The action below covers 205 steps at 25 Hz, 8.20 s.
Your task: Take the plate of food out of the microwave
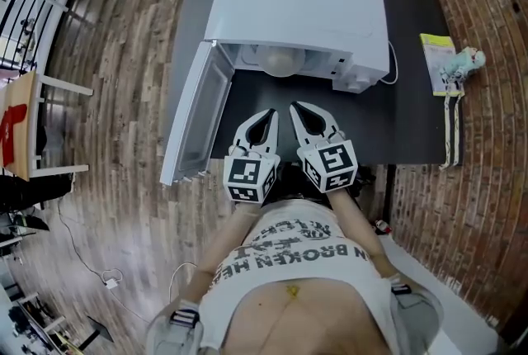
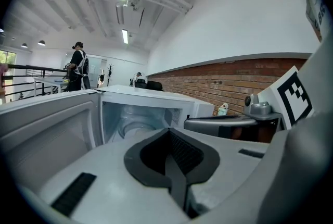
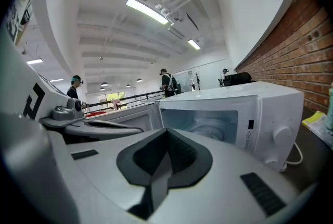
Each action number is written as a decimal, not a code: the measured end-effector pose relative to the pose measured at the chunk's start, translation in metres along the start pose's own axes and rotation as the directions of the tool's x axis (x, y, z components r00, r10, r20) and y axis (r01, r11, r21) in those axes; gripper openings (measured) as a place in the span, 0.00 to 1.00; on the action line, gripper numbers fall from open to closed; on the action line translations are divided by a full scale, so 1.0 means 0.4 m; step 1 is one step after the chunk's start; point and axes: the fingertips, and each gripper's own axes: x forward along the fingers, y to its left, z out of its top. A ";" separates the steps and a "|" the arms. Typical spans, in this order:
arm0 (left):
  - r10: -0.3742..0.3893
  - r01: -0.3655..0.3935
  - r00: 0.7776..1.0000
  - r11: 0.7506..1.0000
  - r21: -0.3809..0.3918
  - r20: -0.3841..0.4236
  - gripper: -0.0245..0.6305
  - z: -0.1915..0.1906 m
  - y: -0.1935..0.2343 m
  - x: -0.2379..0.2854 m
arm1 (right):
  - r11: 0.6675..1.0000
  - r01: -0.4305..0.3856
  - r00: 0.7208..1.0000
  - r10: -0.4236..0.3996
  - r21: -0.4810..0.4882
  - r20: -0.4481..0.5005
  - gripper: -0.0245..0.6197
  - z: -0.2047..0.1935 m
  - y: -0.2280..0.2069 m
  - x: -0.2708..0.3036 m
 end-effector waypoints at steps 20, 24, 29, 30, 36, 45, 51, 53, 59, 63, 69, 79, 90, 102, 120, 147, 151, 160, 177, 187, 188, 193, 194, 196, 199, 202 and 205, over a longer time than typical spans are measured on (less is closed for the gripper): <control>-0.200 0.203 0.979 0.978 0.055 -0.046 0.05 0.060 0.181 0.163 | 0.973 0.209 0.978 -0.210 0.101 -0.003 0.05 0.034 -0.063 0.205; -0.180 0.183 0.982 0.982 0.049 -0.056 0.05 0.057 0.193 0.184 | 0.979 0.200 0.980 -0.198 0.052 -0.030 0.05 0.030 -0.076 0.213; -0.148 0.149 0.987 0.989 0.020 -0.059 0.05 0.058 0.192 0.205 | 0.984 0.175 0.984 -0.173 0.045 -0.049 0.05 0.031 -0.102 0.221; -0.143 0.144 0.988 0.989 0.021 -0.059 0.05 0.058 0.190 0.209 | 0.984 0.171 0.984 -0.168 0.046 -0.051 0.05 0.031 -0.108 0.223; -0.126 0.127 0.989 0.992 0.015 -0.079 0.05 0.036 0.185 0.240 | 0.985 0.169 0.983 -0.165 0.043 -0.075 0.05 0.012 -0.143 0.234; -0.114 0.115 0.982 0.993 -0.001 -0.151 0.05 -0.034 0.204 0.292 | 0.982 0.179 0.974 -0.170 0.055 -0.148 0.05 -0.053 -0.181 0.267; -0.104 0.103 0.975 0.995 -0.016 -0.195 0.05 -0.074 0.230 0.328 | 0.976 0.201 0.963 -0.183 0.080 -0.198 0.05 -0.100 -0.219 0.291; -0.099 0.099 0.973 0.995 -0.013 -0.209 0.05 -0.084 0.240 0.341 | 0.973 0.211 0.959 -0.187 0.096 -0.214 0.05 -0.114 -0.234 0.300; -0.099 0.090 0.964 0.995 -0.044 -0.246 0.05 -0.112 0.267 0.379 | 0.967 0.228 0.947 -0.192 0.117 -0.257 0.05 -0.152 -0.265 0.330; -0.094 0.079 0.960 0.995 -0.069 -0.264 0.05 -0.131 0.282 0.400 | 0.965 0.231 0.941 -0.188 0.127 -0.279 0.05 -0.175 -0.279 0.346; -0.094 0.050 0.955 0.986 -0.159 -0.281 0.05 -0.164 0.302 0.418 | 0.955 0.245 0.934 -0.186 0.166 -0.306 0.05 -0.213 -0.308 0.349; -0.071 -0.052 0.953 0.920 -0.389 -0.295 0.21 -0.214 0.347 0.440 | 0.912 0.287 0.930 -0.191 0.294 -0.315 0.05 -0.249 -0.344 0.335; -0.124 -0.061 0.966 0.740 -0.670 -0.225 0.22 -0.238 0.360 0.484 | 0.873 0.317 0.926 -0.199 0.371 -0.322 0.05 -0.276 -0.378 0.312; -0.116 -0.096 0.972 0.602 -0.793 -0.206 0.12 -0.257 0.367 0.483 | 0.750 0.242 0.963 -0.110 0.615 -0.246 0.06 -0.290 -0.368 0.324; -0.151 -0.101 0.967 0.514 -0.852 -0.205 0.10 -0.269 0.349 0.444 | 0.555 0.155 0.983 -0.008 0.818 -0.181 0.15 -0.328 -0.355 0.374; -0.145 -0.034 0.979 0.571 -0.820 -0.142 0.10 -0.211 0.285 0.390 | 0.591 0.159 0.984 -0.029 0.791 -0.176 0.15 -0.273 -0.334 0.296; -0.139 -0.026 0.982 0.578 -0.816 -0.130 0.10 -0.200 0.264 0.372 | 0.597 0.149 0.986 -0.026 0.789 -0.166 0.15 -0.263 -0.328 0.271; -0.095 -0.027 0.991 0.574 -0.819 -0.099 0.10 -0.196 0.199 0.330 | 0.625 0.119 0.986 0.017 0.772 -0.165 0.15 -0.253 -0.326 0.205; -0.025 -0.004 0.999 0.568 -0.823 -0.022 0.10 -0.199 0.105 0.213 | 0.681 0.065 0.986 0.069 0.730 -0.152 0.15 -0.242 -0.269 0.086; -0.063 0.013 0.998 0.588 -0.809 -0.029 0.10 -0.221 0.147 0.071 | 0.672 0.088 0.989 0.027 0.735 -0.144 0.15 -0.263 -0.115 0.054; -0.070 0.016 0.997 0.591 -0.807 -0.031 0.10 -0.225 0.149 0.056 | 0.668 0.094 0.990 0.018 0.738 -0.143 0.15 -0.268 -0.100 0.048; -0.115 0.040 0.993 0.593 -0.804 -0.035 0.10 -0.250 0.148 -0.014 | 0.657 0.121 0.991 -0.032 0.744 -0.133 0.15 -0.290 -0.029 0.007; -0.124 0.044 0.992 0.594 -0.803 -0.038 0.10 -0.257 0.147 -0.028 | 0.653 0.127 0.990 -0.043 0.746 -0.132 0.15 -0.297 -0.015 -0.002; -0.143 0.052 0.989 0.595 -0.802 -0.042 0.10 -0.271 0.142 -0.053 | 0.645 0.141 0.989 -0.065 0.751 -0.130 0.15 -0.312 0.010 -0.023; -0.169 0.061 0.984 0.592 -0.804 -0.050 0.10 -0.295 0.128 -0.085 | 0.636 0.157 0.987 -0.086 0.756 -0.132 0.15 -0.335 0.038 -0.054; -0.182 0.062 0.982 0.593 -0.803 -0.059 0.10 -0.310 0.120 -0.103 | 0.630 0.160 0.987 -0.093 0.760 -0.131 0.15 -0.350 0.053 -0.071; -0.178 0.064 0.982 0.601 -0.797 -0.056 0.10 -0.311 0.117 -0.114 | 0.631 0.149 0.989 -0.086 0.761 -0.122 0.15 -0.351 0.060 -0.075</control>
